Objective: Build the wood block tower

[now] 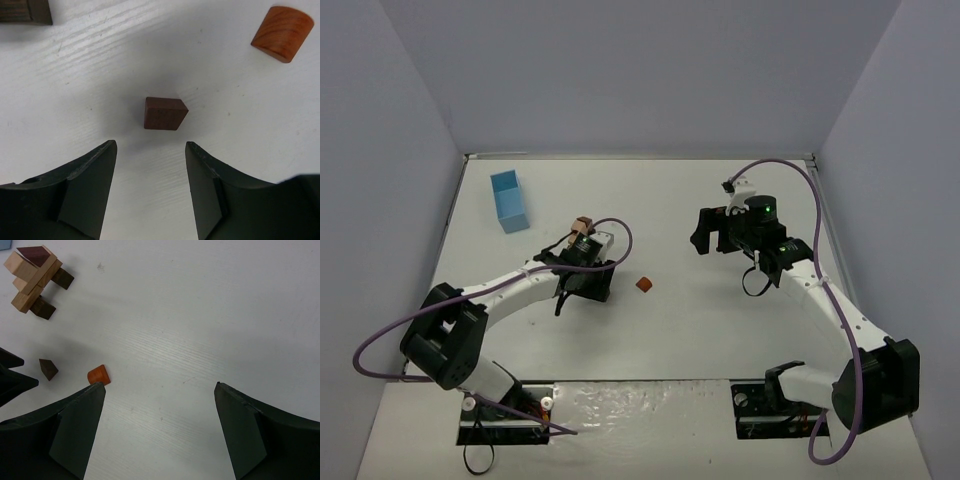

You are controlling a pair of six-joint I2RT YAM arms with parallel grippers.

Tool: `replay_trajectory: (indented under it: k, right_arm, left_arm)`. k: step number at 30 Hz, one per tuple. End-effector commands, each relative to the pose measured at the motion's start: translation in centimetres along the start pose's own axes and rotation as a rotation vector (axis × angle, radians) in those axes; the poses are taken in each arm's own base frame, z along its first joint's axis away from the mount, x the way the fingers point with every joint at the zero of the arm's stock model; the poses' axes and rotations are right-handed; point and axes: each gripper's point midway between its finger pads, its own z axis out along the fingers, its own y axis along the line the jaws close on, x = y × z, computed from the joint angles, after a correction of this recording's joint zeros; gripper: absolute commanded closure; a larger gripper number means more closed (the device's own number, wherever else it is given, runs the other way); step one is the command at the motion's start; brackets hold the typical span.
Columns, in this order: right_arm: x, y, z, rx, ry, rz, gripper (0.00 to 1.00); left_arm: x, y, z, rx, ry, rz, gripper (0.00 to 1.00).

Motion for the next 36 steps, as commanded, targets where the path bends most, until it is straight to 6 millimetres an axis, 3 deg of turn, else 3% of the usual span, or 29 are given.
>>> replay_trajectory:
  k: [1,23,26,36]
  right_arm:
    - [-2.4,0.9,-0.6,-0.034,-0.076,-0.037,0.11]
    - [-2.5,0.8,-0.6,-0.028,-0.08,-0.045,0.11]
    - [-2.5,0.8,-0.6,-0.028,-0.078,-0.046,0.11]
    - [-2.6,0.8,-0.7,-0.026,-0.081,-0.047,0.11]
  left_arm:
    - [-4.4,-1.6,-0.5,0.065,-0.168,0.058,0.46]
    - [-3.4,-2.2,1.6,0.074,-0.123,0.118,0.48]
    - [-3.0,-2.1,1.7,0.07,-0.111,0.118,0.56]
    - [-2.6,-2.0,1.9,0.06,-0.096,0.115,0.57]
